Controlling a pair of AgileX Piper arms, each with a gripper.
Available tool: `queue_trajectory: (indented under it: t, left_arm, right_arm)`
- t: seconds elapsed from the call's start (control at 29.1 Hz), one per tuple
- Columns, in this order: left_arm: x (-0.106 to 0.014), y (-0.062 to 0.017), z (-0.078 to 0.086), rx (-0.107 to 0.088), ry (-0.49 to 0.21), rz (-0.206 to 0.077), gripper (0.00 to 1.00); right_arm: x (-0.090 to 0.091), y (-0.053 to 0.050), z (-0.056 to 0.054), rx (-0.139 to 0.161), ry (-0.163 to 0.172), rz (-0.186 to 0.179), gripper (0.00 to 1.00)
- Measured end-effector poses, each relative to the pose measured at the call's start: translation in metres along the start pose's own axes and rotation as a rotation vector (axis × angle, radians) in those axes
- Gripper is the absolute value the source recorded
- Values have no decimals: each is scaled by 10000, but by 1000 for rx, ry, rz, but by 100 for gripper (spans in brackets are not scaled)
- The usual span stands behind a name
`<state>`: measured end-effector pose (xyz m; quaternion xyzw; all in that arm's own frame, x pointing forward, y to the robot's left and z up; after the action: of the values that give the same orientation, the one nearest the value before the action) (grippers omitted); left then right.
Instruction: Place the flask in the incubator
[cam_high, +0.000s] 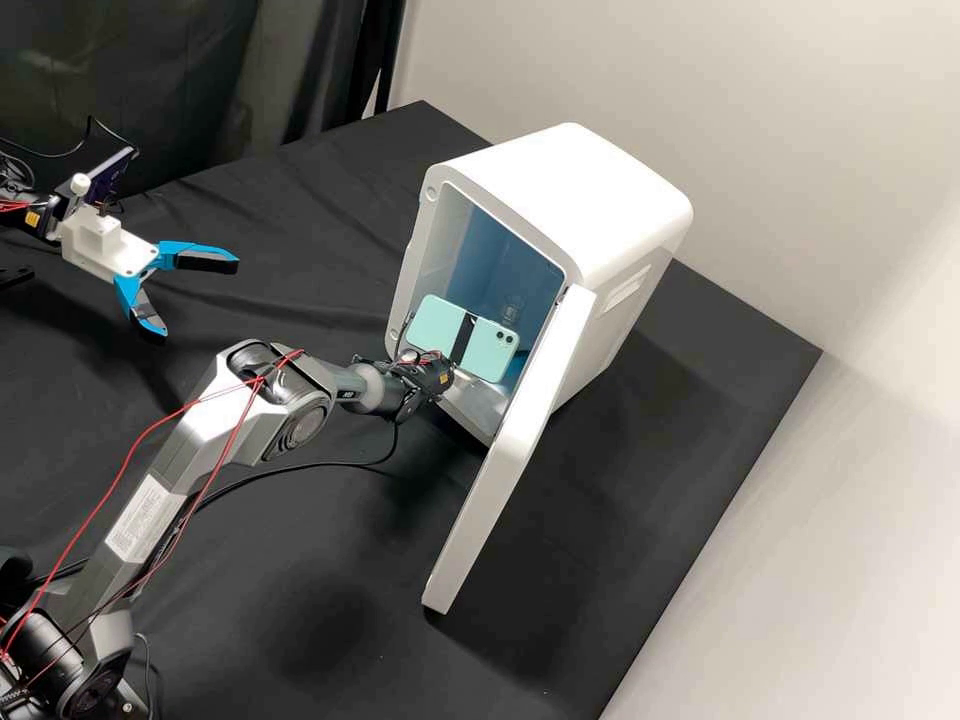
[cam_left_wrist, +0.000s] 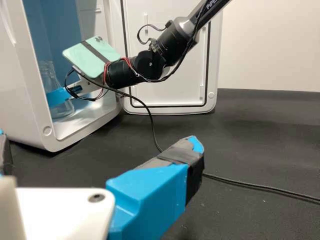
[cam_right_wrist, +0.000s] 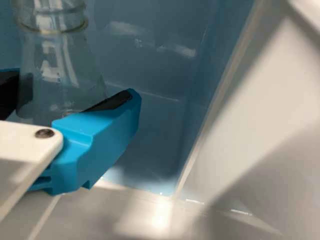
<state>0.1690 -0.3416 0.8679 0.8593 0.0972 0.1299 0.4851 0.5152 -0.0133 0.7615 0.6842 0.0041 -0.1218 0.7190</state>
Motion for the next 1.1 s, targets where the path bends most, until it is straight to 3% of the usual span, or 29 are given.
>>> queue_trajectory:
  t: [0.69,1.1]
  left_arm:
    - [-1,1,-3,0,2,0,100]
    - [-1,1,-3,0,2,0,100]
  right_arm:
    - [0,-4,4,0,-4,-5,100]
    - [-23,-2,80,-2,-15,-2,100]
